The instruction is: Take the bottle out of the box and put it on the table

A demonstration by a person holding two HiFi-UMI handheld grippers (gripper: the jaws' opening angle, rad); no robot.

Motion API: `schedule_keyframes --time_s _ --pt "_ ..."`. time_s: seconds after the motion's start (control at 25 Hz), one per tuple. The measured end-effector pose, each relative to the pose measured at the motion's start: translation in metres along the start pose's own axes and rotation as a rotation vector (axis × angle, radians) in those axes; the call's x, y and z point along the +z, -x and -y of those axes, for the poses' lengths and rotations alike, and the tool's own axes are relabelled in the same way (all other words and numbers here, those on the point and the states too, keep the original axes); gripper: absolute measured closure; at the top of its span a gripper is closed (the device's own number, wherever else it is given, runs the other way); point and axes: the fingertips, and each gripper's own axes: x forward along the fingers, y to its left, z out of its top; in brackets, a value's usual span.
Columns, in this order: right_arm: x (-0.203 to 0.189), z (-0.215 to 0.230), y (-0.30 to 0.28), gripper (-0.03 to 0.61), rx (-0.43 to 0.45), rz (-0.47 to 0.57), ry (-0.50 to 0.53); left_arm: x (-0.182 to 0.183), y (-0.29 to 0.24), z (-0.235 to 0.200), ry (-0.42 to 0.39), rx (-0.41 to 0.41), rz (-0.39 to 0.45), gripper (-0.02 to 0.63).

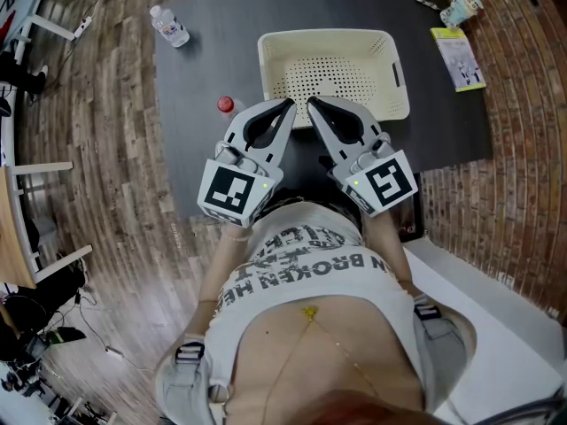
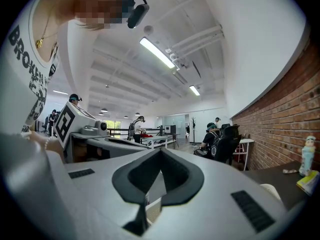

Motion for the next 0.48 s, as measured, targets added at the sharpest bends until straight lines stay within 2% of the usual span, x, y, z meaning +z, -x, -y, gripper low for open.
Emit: schedule_keyframes --time_s 0.48 --pt "-0.0044 0.0009 0.0004 0.571 0.0 -0.013 0.0 -0.0004 -0.0012 0.0021 -0.002 -0.006 -0.002 0.606"
